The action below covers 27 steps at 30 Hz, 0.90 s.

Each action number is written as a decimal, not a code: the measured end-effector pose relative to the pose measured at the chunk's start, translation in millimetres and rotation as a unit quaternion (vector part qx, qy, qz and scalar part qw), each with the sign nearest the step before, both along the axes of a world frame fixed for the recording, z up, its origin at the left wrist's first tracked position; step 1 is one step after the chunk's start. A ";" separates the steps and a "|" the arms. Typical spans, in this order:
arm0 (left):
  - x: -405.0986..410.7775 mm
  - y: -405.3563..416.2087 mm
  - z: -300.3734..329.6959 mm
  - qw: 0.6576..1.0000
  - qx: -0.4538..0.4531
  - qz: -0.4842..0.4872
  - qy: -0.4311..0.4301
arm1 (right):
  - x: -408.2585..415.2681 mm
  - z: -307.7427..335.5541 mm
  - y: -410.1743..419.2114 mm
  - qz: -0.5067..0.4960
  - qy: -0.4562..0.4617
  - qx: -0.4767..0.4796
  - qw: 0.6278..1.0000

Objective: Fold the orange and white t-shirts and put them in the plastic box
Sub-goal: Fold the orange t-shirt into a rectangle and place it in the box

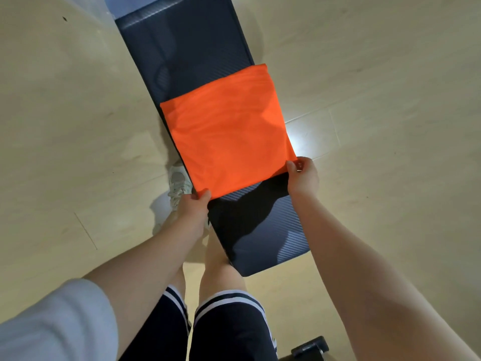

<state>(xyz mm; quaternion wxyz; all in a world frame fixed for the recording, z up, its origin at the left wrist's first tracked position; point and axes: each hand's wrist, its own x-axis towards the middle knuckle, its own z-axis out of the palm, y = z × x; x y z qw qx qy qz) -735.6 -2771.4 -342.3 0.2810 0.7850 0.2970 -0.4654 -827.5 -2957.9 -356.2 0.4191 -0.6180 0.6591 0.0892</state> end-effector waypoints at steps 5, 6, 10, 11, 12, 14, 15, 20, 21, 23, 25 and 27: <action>5.2 -2.3 1.6 0.993 -0.042 0.084 0.065 | 1.8 -2.4 -8.8 -0.033 -0.019 0.011 0.999; 7.7 -1.4 3.8 0.992 -0.050 0.085 0.074 | -1.4 -1.0 -10.1 -0.037 -0.023 0.013 0.999; 15.4 9.2 17.1 0.988 -0.092 0.087 0.091 | -19.2 12.2 -10.2 -0.101 -0.066 0.045 0.992; 15.6 12.8 21.8 0.988 -0.099 0.082 0.087 | -22.3 18.5 -9.0 -0.121 -0.083 0.053 0.988; 16.1 16.1 27.5 0.990 -0.097 0.071 0.074 | -24.4 26.4 -7.4 -0.137 -0.099 0.061 0.984; 19.4 20.9 39.9 0.994 -0.091 0.050 0.021 | -26.3 41.7 -4.2 -0.143 -0.121 0.067 0.980; 22.7 22.1 46.2 0.995 -0.093 0.046 -0.011 | -25.4 48.1 -3.2 -0.132 -0.129 0.065 0.981; 54.4 8.3 68.5 0.984 -0.145 -0.015 -0.107 | 7.3 74.0 -15.1 -0.052 -0.170 0.060 0.982; 61.9 4.4 69.3 0.981 -0.154 -0.030 -0.116 | 16.6 75.2 -18.7 -0.054 -0.188 0.068 0.978; 76.6 -3.0 67.1 0.975 -0.176 -0.044 -0.125 | 33.7 72.7 -25.5 -0.048 -0.215 0.085 0.972; 90.2 -7.9 60.4 0.970 -0.191 -0.063 -0.135 | 47.8 63.2 -31.6 -0.031 -0.219 0.075 0.972; 102.5 -10.9 50.0 0.966 -0.185 -0.087 -0.160 | 60.7 51.1 -37.4 -0.017 -0.203 0.051 0.978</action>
